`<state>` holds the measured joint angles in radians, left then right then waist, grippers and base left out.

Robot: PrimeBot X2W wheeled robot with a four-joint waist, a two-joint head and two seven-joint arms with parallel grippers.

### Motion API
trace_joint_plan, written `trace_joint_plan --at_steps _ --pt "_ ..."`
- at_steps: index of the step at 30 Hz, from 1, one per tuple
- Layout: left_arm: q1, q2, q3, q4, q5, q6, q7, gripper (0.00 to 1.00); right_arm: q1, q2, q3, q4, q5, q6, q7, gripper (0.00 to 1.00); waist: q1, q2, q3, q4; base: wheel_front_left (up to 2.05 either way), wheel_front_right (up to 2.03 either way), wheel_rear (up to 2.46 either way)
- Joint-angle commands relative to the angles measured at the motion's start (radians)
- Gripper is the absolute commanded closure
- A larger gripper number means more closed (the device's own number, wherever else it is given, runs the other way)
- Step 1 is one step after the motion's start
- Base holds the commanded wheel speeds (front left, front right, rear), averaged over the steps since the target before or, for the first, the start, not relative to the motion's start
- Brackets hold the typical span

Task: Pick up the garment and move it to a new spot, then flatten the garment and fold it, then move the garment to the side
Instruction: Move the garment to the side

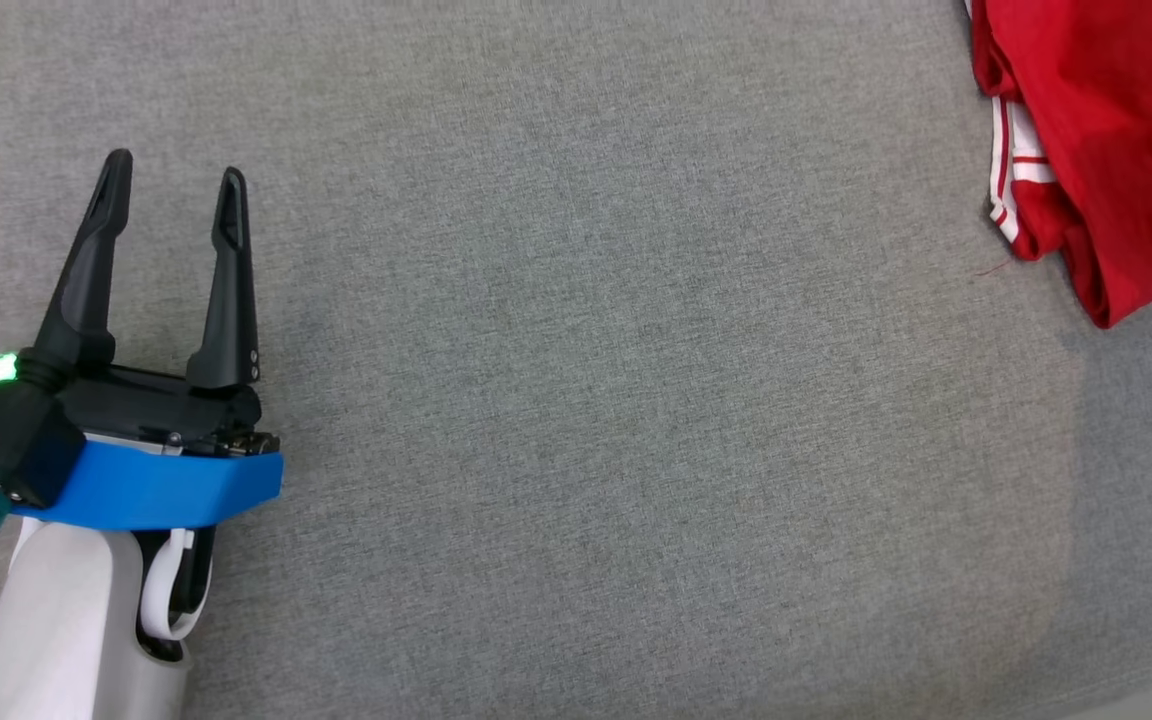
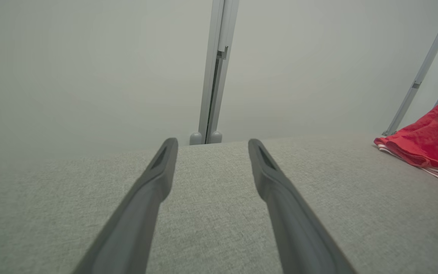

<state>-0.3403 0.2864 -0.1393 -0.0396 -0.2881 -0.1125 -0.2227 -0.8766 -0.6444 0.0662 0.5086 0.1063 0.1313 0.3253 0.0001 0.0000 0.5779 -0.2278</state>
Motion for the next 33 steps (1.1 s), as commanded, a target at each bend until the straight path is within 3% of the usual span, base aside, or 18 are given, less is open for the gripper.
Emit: trace_joint_plan --at_steps 1,7,11,19,26,33 --pt "0.006 0.002 0.0 0.002 -0.001 0.003 -0.005 0.0 0.01 0.007 -0.011 0.002 -0.006 -0.001 -0.004 0.0 -0.0001 0.0 -0.006 0.0 0.0 0.0 0.0" --pt "0.03 -0.011 -0.013 0.036 -0.011 0.005 -0.017 0.0 0.059 0.037 -0.037 -0.014 -0.052 -0.001 -0.041 0.0 -0.0001 0.0 -0.079 0.02 0.0 0.0 0.0" --pt "0.055 -0.027 -0.019 0.069 -0.009 0.007 -0.028 0.0 0.119 0.073 -0.038 -0.064 -0.034 -0.001 -0.123 0.0 -0.0001 0.0 -0.145 0.042 0.0 0.0 0.0" --pt "0.147 -0.069 -0.008 0.162 -0.028 0.014 -0.042 0.0 0.373 0.217 -0.056 -0.198 0.069 -0.001 -0.263 0.0 -0.0001 0.0 -0.314 0.097 0.0 0.0 0.0" --pt "0.23 -0.088 0.029 0.195 -0.029 0.019 -0.043 0.0 0.556 0.314 -0.03 -0.294 0.132 -0.001 -0.304 0.0 -0.0001 0.0 -0.429 0.121 0.0 0.0 0.0" --pt "0.267 -0.112 0.032 0.236 -0.036 0.006 -0.043 0.0 0.734 0.412 -0.092 -0.401 0.129 -0.001 -0.34 0.0 -0.0001 0.0 -0.512 0.18 0.0 0.0 0.0"
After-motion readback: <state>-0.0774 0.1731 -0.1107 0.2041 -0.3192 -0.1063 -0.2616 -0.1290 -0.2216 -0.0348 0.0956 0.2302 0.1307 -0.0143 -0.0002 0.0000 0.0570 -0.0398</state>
